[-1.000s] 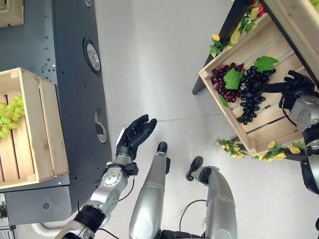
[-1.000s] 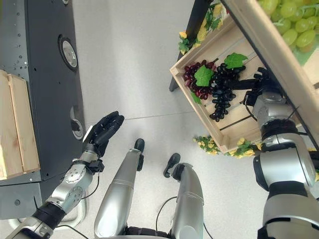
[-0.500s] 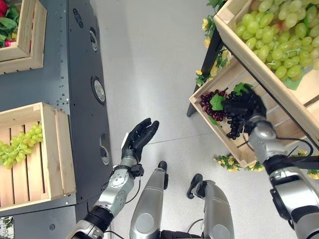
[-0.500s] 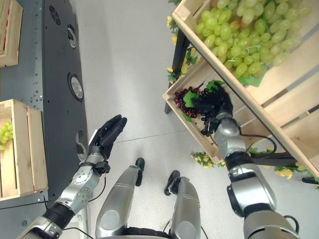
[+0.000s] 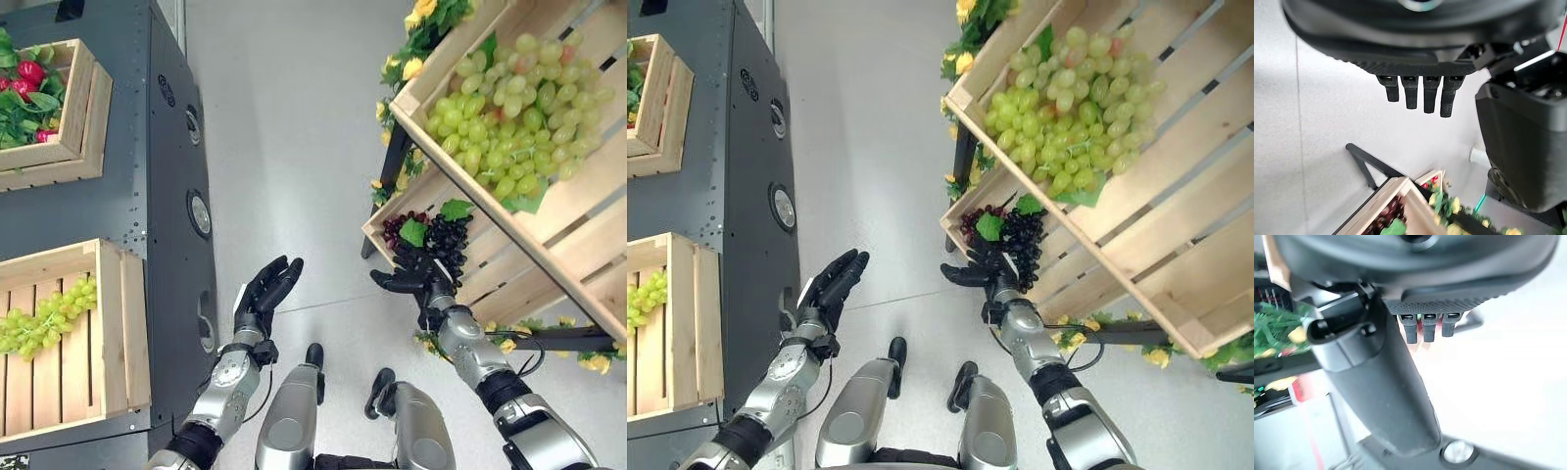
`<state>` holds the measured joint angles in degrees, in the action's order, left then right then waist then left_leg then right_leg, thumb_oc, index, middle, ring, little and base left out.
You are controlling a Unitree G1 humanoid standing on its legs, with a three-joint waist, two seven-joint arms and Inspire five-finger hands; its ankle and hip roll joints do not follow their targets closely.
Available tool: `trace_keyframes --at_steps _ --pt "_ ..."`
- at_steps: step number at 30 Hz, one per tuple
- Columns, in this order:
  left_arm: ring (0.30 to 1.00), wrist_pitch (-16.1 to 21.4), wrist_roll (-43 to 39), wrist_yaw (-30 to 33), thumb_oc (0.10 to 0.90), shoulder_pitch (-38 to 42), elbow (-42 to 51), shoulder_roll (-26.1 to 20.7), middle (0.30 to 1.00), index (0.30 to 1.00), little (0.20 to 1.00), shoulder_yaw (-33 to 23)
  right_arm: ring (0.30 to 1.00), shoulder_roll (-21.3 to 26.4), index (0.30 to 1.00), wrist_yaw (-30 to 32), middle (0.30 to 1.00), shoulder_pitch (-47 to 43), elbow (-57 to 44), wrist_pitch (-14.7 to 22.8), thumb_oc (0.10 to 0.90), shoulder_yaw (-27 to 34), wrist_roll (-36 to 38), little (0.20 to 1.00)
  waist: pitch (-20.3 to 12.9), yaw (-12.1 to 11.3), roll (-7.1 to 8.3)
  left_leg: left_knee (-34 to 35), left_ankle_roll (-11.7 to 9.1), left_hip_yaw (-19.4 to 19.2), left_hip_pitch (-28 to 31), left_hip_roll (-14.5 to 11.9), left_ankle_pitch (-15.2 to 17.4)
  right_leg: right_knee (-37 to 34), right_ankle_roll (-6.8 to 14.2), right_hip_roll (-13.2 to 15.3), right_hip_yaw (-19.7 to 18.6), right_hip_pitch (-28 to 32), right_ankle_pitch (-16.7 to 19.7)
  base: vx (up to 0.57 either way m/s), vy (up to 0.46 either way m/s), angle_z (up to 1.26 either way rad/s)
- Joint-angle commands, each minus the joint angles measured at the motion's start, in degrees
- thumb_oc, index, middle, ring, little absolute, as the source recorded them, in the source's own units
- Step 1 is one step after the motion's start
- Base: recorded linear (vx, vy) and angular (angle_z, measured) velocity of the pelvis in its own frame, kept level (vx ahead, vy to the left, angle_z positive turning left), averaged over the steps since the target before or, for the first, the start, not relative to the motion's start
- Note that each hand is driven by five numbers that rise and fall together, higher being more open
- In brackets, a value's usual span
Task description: Pick up the fruits from the basket on one side to the basket on the other side
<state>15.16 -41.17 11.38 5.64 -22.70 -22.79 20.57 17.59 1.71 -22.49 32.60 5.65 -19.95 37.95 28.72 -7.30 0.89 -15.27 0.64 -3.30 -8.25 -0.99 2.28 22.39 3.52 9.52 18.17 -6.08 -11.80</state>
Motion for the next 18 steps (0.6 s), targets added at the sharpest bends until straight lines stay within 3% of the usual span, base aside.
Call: trace_keyframes --at_steps 1,4,8,13,18 --pt "0.900 2.88 3.63 -1.58 0.800 -1.99 5.21 1.96 0.900 0.900 0.900 -0.45 0.900 1.32 0.900 -4.53 0.900 -0.89 -3.43 7.37 0.800 -0.63 -0.54 0.900 -10.17 -0.08 -0.46 3.98 -0.38 -0.18 4.04 -0.21 2.06 -10.15 -3.47 -0.53 0.03 6.16 5.03 0.07 -0.040 0.14" --pt "0.900 1.23 5.74 -1.79 0.800 -4.93 4.56 2.62 0.900 0.900 0.900 -1.32 0.900 -0.69 0.900 -8.54 0.900 5.33 -6.69 7.43 0.800 -0.49 2.53 0.900 -13.81 0.03 -0.42 9.96 -0.46 0.71 7.10 -0.30 -0.12 -15.35 -2.45 -0.84 0.18 8.90 7.45 0.07 -0.029 0.12" --pt "0.900 -0.12 6.64 -1.63 0.800 -6.88 5.13 2.98 0.900 0.900 0.900 -1.96 0.900 -2.75 0.900 -9.16 0.900 11.88 -10.15 7.18 0.800 -1.37 0.97 0.900 -16.99 0.44 -0.69 15.78 -0.46 1.40 9.73 -0.56 -2.25 -20.39 -1.44 -1.21 0.11 11.11 9.74 0.06 -0.029 0.12" --pt "0.900 2.32 5.80 -3.89 0.800 -7.40 5.86 3.21 0.900 0.900 0.900 -2.25 0.900 -3.88 0.900 -9.69 0.900 15.45 -11.50 7.44 0.800 -1.80 -0.52 0.900 -19.42 0.46 -0.91 20.27 -0.81 1.68 11.61 -0.95 -3.76 -25.08 -0.84 -1.72 1.06 13.15 11.43 0.02 -0.047 0.05" --pt "0.900 1.52 5.58 -4.20 0.800 -6.70 5.20 3.34 0.900 0.900 0.900 -1.94 0.900 -4.48 0.900 -10.31 0.900 16.78 -12.14 7.25 0.800 -2.75 -0.63 0.900 -20.28 0.10 -1.08 20.27 -1.15 3.27 10.64 -0.78 -3.97 -26.61 -0.77 -1.99 2.34 13.86 11.81 -0.03 -0.067 0.11"
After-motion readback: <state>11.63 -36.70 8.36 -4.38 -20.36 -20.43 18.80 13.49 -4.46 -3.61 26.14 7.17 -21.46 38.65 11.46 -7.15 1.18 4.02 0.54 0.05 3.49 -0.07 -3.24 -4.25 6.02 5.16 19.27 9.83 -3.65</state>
